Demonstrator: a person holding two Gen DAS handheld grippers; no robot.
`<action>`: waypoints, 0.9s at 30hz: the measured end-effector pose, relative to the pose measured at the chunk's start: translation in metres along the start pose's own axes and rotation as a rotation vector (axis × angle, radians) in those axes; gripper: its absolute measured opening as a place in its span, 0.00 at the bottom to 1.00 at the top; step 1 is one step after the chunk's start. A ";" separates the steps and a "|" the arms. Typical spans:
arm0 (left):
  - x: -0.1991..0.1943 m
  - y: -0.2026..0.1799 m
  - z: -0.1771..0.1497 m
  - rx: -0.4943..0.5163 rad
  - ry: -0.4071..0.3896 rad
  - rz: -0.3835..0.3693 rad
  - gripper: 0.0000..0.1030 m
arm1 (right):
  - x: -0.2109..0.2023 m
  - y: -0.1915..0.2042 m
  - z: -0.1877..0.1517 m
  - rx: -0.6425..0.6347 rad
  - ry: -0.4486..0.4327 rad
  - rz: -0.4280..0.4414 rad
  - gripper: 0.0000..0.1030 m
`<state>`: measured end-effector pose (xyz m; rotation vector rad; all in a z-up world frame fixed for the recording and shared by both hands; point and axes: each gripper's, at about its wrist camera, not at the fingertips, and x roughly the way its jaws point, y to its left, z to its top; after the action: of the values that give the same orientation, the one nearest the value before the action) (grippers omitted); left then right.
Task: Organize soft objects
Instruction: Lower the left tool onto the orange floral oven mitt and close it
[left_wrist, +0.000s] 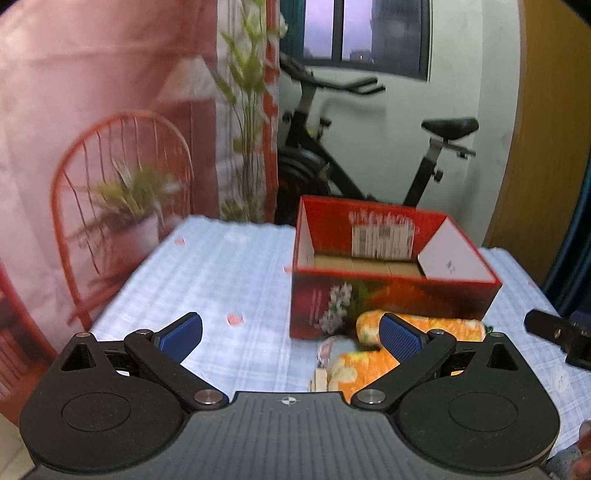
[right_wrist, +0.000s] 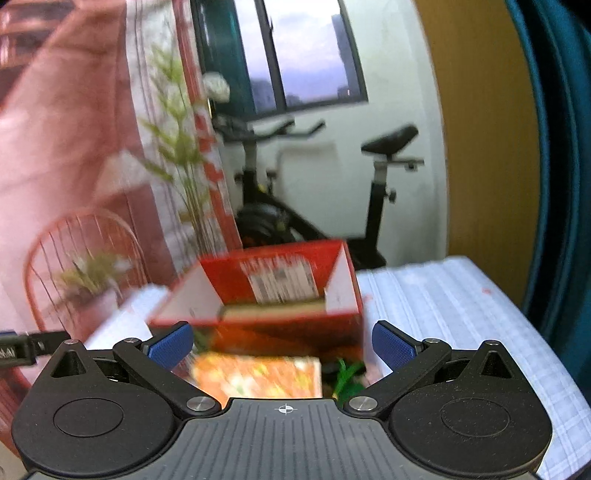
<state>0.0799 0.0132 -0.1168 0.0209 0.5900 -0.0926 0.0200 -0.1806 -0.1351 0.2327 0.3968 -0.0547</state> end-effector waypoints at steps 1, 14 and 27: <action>0.008 0.000 -0.004 0.002 0.004 0.005 0.98 | 0.009 -0.002 -0.004 -0.002 0.031 0.006 1.00; 0.073 -0.002 -0.045 -0.051 0.167 -0.122 0.52 | 0.077 -0.015 -0.066 -0.002 0.217 0.033 0.57; 0.091 -0.009 -0.056 -0.144 0.230 -0.247 0.52 | 0.094 -0.020 -0.081 0.038 0.264 0.097 0.57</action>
<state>0.1230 -0.0009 -0.2143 -0.1835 0.8261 -0.2902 0.0740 -0.1814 -0.2482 0.2974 0.6470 0.0645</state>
